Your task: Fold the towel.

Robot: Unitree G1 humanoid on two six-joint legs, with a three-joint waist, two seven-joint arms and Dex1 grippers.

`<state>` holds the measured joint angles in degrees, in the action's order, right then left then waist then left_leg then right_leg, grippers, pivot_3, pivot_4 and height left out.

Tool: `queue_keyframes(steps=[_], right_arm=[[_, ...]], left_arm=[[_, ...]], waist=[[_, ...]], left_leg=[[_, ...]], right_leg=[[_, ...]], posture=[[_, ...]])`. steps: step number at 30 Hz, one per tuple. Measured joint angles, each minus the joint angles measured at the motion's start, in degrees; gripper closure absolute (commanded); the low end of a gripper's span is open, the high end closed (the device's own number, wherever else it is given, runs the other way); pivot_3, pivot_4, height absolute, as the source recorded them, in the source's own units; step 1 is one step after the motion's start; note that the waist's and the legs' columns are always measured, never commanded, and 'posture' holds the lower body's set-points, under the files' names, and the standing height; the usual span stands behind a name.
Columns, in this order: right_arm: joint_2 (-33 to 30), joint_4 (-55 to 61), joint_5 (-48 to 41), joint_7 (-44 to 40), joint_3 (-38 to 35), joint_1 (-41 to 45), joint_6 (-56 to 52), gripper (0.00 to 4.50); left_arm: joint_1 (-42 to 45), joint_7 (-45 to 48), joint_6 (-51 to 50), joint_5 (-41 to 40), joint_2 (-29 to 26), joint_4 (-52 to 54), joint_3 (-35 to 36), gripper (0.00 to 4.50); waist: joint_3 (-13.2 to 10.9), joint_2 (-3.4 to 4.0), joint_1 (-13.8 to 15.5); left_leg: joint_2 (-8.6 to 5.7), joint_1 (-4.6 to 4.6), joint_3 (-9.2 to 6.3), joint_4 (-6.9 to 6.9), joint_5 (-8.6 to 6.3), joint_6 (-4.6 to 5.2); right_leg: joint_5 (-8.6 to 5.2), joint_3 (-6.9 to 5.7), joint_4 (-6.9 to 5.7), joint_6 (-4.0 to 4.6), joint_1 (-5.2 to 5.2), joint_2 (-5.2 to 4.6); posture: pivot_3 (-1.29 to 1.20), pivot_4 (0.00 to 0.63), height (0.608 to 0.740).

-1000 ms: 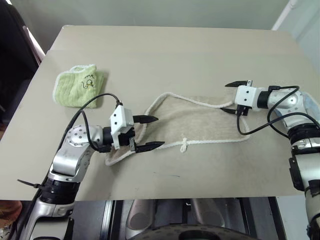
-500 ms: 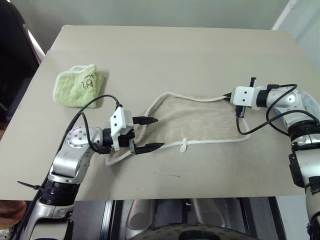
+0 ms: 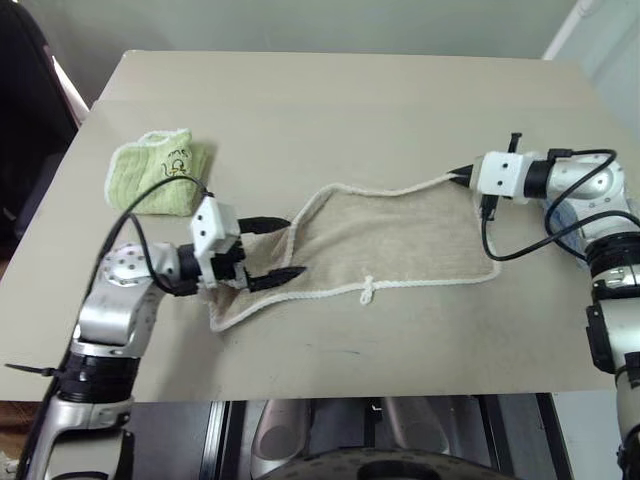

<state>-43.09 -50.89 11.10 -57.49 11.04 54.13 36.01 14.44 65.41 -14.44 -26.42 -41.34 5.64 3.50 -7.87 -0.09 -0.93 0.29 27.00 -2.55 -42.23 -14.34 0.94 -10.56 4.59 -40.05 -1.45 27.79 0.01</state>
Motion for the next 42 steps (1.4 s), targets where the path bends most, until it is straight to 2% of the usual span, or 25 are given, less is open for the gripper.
queue_keyframes(steps=[9,18,27,38,42], right_arm=[[-0.8,14.8,-4.1,0.2,-3.7,-1.2,-14.6,4.43],[-1.3,24.8,-5.4,1.2,-5.7,-1.2,-27.3,4.43],[-3.3,29.2,-6.9,0.2,-6.2,-0.9,-30.6,4.43],[-3.5,31.2,-7.1,0.1,-6.2,0.0,-32.7,4.43],[-3.8,32.0,-7.5,0.2,-6.2,0.0,-33.0,4.43]], left_arm=[[-1.1,3.9,3.2,1.9,-3.0,-2.3,0.5,0.0],[-3.0,4.6,3.1,3.0,-3.3,3.5,-1.8,0.0],[-4.7,4.2,3.1,4.8,-3.7,1.2,-2.9,0.0],[-0.9,3.3,7.9,8.2,2.0,-10.0,-6.2,0.0],[1.4,3.8,8.1,8.0,2.2,-11.5,-6.3,0.0]], waist=[[0.0,0.01,-0.1],[0.0,0.02,-0.2],[0.0,0.03,-0.1],[0.0,0.03,-0.1],[0.0,0.03,0.0]], left_leg=[[0.0,0.04,0.01,0.04,-0.01,-0.02],[0.0,0.06,0.03,0.08,0.0,-0.02],[-0.01,0.07,0.01,0.09,0.01,-0.04],[-0.01,0.12,0.01,0.08,0.02,-0.04],[-0.01,0.14,0.02,0.06,0.03,-0.03]], right_leg=[[-0.02,0.01,-0.01,0.04,0.11,0.0],[-0.04,0.02,-0.02,0.06,0.19,0.01],[-0.05,0.02,-0.05,0.08,0.21,0.01],[-0.05,0.01,-0.08,0.07,0.27,0.01],[-0.04,0.01,-0.1,0.06,0.27,0.01]], posture=[[0.0,0.15,0.697],[0.0,0.15,0.697],[0.0,0.15,0.697],[0.0,0.15,0.697],[0.0,0.15,0.697]])
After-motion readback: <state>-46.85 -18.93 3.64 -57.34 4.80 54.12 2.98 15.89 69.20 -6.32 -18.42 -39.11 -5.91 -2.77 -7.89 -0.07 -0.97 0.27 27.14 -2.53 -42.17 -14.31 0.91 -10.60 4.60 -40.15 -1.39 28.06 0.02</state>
